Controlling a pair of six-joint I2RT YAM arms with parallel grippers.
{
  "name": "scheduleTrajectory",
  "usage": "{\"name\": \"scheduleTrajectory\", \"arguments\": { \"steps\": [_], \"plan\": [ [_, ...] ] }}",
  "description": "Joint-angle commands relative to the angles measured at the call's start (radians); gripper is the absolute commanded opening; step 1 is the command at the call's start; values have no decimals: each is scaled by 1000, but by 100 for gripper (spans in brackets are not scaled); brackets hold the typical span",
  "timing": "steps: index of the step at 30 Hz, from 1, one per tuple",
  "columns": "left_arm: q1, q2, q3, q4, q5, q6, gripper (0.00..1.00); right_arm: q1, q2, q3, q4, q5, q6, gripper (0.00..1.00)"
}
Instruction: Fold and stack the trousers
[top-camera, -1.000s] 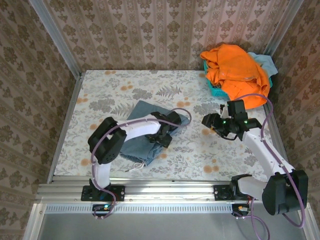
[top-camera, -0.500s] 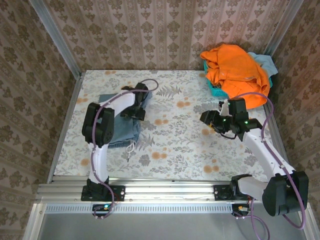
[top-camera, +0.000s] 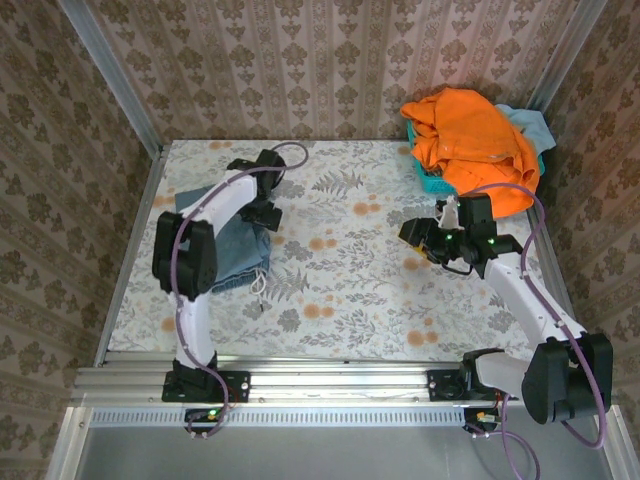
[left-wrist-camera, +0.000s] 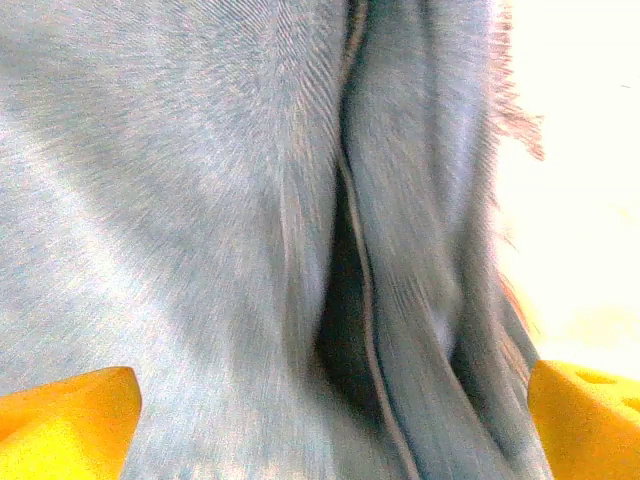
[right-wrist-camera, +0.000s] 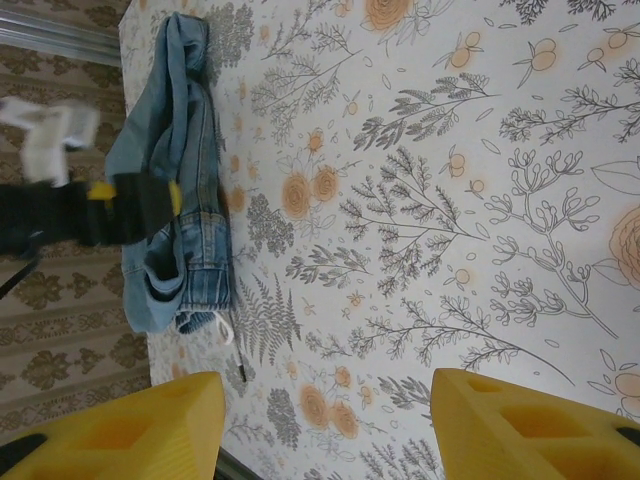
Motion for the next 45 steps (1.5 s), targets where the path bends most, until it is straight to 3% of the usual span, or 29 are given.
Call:
{"name": "scheduleTrajectory", "arguments": {
  "steps": [1, 5, 11, 13, 16, 18, 21, 26, 28, 31, 34, 37, 45],
  "plan": [
    [-83, -115, -56, -83, -51, -70, 100, -5, -12, 4, 25, -36, -1, 59],
    [-133, -135, -179, -89, -70, -204, 99, -5, -14, 1, 25, -49, 5, 59],
    [-177, -156, -351, 2, -135, -362, 86, -5, -32, 7, -8, -48, -10, 59],
    [-168, -154, -385, 43, -96, -365, 78, -5, -33, 8, -15, -47, -11, 58],
    [-164, -138, -426, 101, -28, -363, 49, -5, -33, 11, -20, -49, -11, 57],
    [-167, -126, -457, 131, -7, -363, 40, -4, -33, 15, -20, -48, -10, 57],
    [-144, -110, -502, 155, 7, -364, 37, -4, -36, 24, -26, -48, -11, 57],
    [-21, -130, -550, 223, 114, -324, 26, -4, -31, 26, -13, -49, -2, 56],
    [29, -146, -554, 242, 140, -313, 26, -4, -31, 22, -6, -52, 0, 56],
    [21, -143, -510, 248, 183, -310, 30, -4, -35, 20, -3, -49, -1, 56],
    [-2, -106, -449, 306, 311, -343, 41, -4, -37, 22, -1, -48, 2, 56],
    [-70, -41, -349, 380, 421, -372, 61, -4, -42, 24, -3, -46, 5, 56],
    [-24, 45, -164, 588, 718, -373, 90, -7, -111, 42, -92, -23, -29, 58]
  ]
}}
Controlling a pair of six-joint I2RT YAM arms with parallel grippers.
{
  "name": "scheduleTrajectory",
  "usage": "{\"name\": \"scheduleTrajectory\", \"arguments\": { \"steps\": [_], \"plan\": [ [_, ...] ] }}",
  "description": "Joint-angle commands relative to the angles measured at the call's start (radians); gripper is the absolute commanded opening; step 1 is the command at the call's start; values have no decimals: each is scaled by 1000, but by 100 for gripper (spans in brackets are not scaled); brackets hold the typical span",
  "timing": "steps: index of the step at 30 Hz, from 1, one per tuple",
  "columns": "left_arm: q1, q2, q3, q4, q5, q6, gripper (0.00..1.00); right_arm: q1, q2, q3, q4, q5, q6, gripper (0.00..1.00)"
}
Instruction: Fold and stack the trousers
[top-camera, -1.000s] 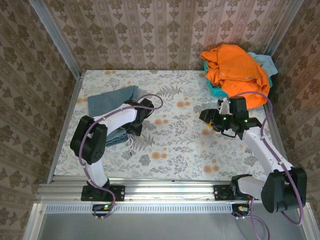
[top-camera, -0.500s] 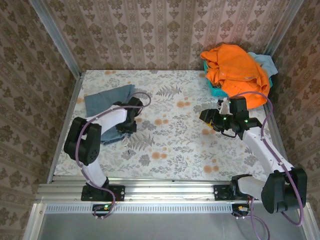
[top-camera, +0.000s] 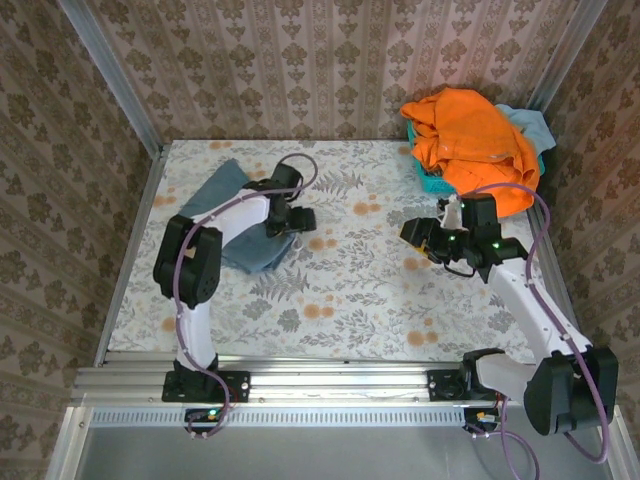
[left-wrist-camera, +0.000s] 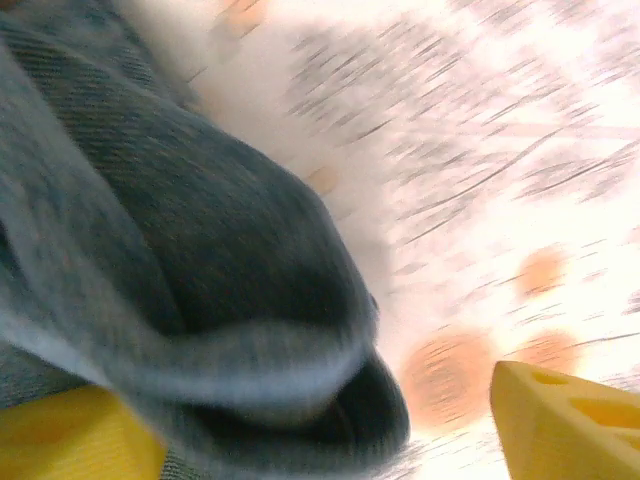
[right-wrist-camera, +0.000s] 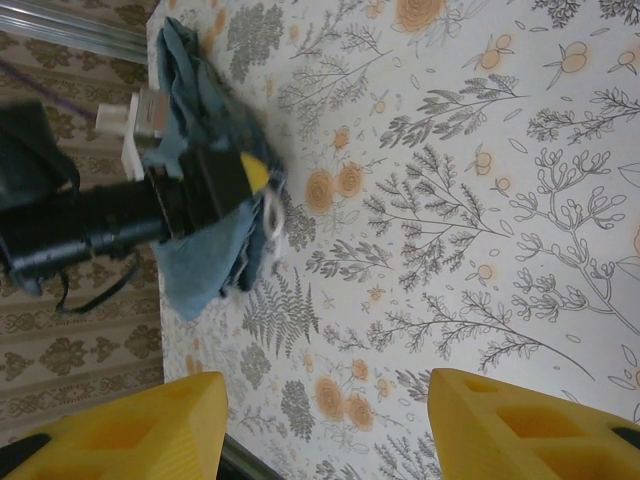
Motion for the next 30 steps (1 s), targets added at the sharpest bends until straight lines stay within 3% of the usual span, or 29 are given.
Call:
{"name": "scheduleTrajectory", "arguments": {
  "steps": [1, 3, 6, 10, 13, 19, 23, 27, 30],
  "plan": [
    [31, -12, 10, 150, 247, 6, 93, -6, -49, 39, -72, 2, -32, 58],
    [66, -89, -22, 167, 285, 15, 100, -6, -64, 40, -86, 11, -39, 58],
    [68, -251, -123, 152, 254, 27, 100, -7, -73, 31, -81, 14, -34, 58],
    [43, -475, -306, 41, 46, 43, 100, -6, -63, 12, -45, 8, -7, 58],
    [-13, -539, -386, -93, -141, 78, 100, -4, -54, 5, -25, 0, 9, 58],
    [-140, -326, -250, -253, -452, 130, 100, 7, -36, 3, -4, 4, 31, 58],
    [-146, -116, -105, -332, -581, 126, 90, 13, -55, 4, -12, 8, 39, 58],
    [-95, 19, -41, -311, -587, 153, 68, 13, -75, 4, -36, 23, 26, 58],
    [-27, 80, -10, -260, -552, 192, 61, 13, -69, 7, -40, 23, 23, 58]
  ]
}}
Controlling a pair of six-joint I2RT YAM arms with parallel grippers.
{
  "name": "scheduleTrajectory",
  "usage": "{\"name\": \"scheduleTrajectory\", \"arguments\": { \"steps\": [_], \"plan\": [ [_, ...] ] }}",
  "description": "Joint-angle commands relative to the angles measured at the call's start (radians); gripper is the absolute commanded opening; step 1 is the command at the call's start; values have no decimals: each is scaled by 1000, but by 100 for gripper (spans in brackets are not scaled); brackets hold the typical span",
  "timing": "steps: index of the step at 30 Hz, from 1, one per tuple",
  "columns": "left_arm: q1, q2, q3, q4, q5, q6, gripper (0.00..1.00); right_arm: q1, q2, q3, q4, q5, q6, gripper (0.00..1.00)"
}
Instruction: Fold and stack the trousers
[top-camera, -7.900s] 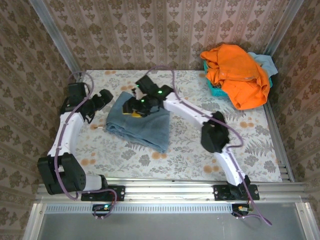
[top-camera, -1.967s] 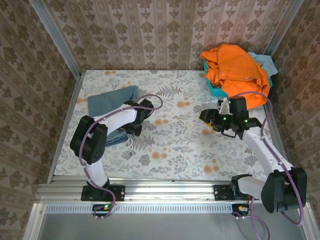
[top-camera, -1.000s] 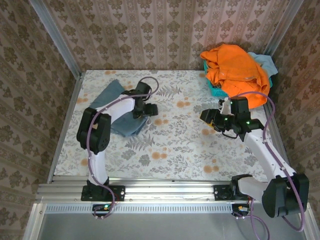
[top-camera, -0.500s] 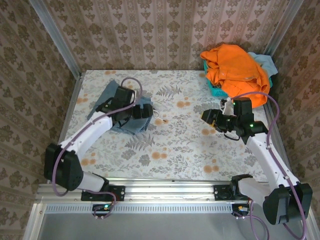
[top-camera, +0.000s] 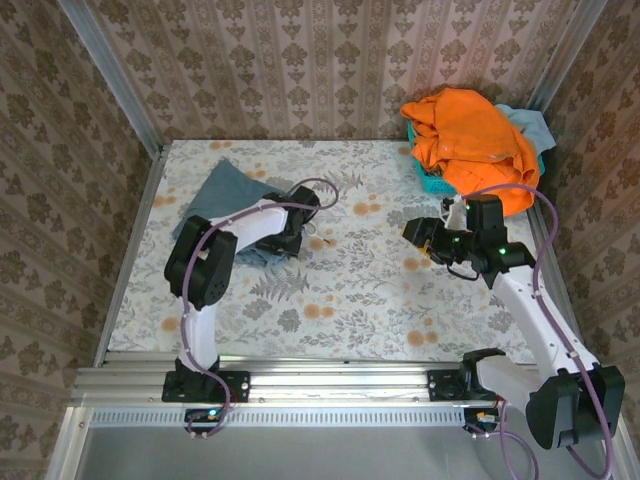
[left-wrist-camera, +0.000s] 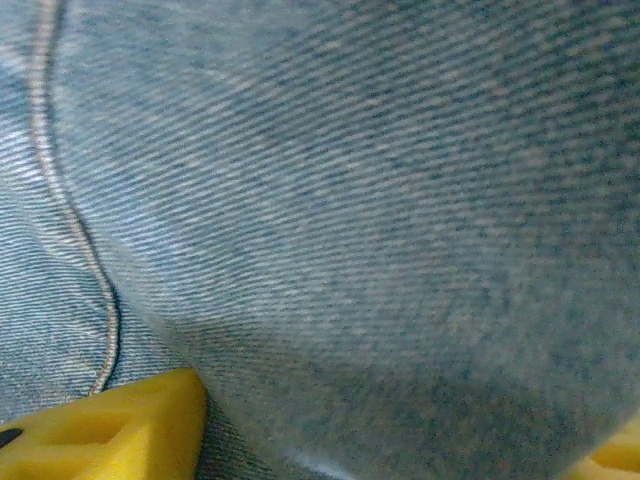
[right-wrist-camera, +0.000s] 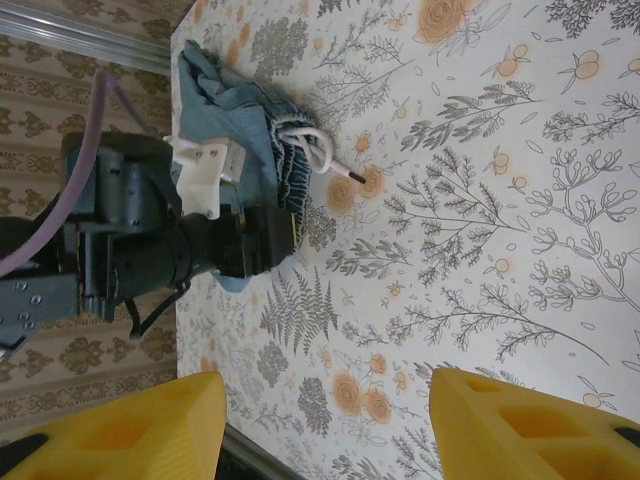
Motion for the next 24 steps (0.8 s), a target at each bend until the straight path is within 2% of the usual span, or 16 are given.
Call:
{"name": "scheduleTrajectory", "arguments": {
  "steps": [1, 7, 13, 20, 24],
  "plan": [
    [93, 60, 44, 13, -44, 72, 60, 7, -11, -1, -16, 11, -4, 58],
    [203, 165, 224, -20, -73, 228, 60, 7, 3, 0, -6, 5, -8, 58],
    [301, 302, 451, -66, -21, 340, 62, 5, 18, 5, 10, -5, 0, 58],
    [394, 549, 895, -254, -16, 285, 67, 4, 43, 22, 2, -3, -13, 58],
    [426, 655, 1089, -321, 5, 245, 69, 2, 53, 19, 4, 4, -15, 58]
  ]
}}
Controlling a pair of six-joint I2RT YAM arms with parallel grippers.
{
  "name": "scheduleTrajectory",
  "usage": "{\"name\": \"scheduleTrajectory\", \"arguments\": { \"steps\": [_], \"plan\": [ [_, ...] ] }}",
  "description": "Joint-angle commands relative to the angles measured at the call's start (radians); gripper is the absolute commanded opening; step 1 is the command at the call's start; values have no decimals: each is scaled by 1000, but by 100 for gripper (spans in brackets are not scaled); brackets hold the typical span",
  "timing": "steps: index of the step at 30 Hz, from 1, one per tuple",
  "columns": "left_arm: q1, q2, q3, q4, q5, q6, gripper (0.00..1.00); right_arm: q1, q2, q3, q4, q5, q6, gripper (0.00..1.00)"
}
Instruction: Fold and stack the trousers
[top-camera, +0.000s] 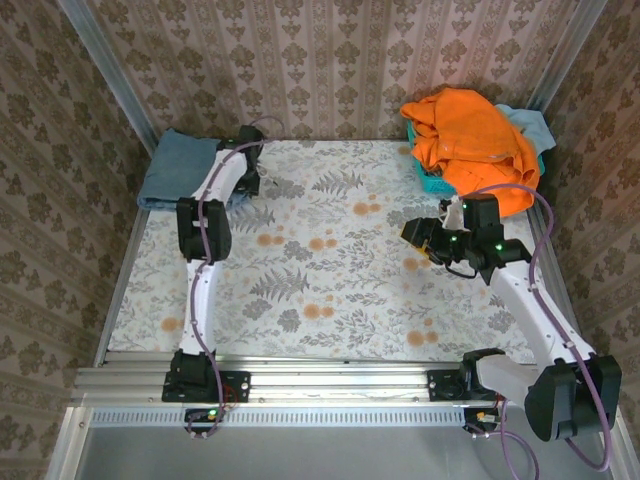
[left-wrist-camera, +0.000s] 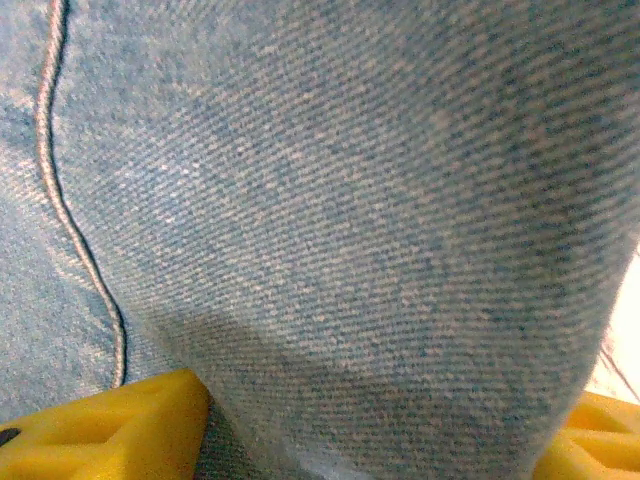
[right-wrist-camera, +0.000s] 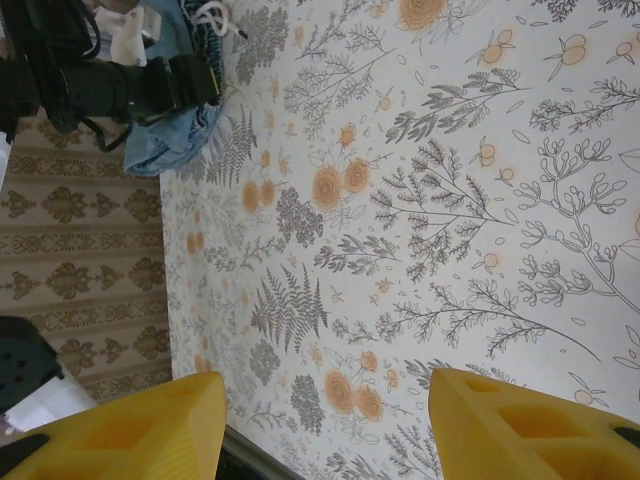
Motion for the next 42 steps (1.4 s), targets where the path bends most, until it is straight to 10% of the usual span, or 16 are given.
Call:
{"name": "scheduleTrajectory", "arguments": {
  "steps": [1, 42],
  "plan": [
    [44, 93, 141, -118, 24, -36, 69, 2, 11, 19, 4, 3, -13, 58],
    [-51, -169, -309, 113, 160, 81, 81, -15, -24, 174, -85, 61, -45, 59]
  ]
}}
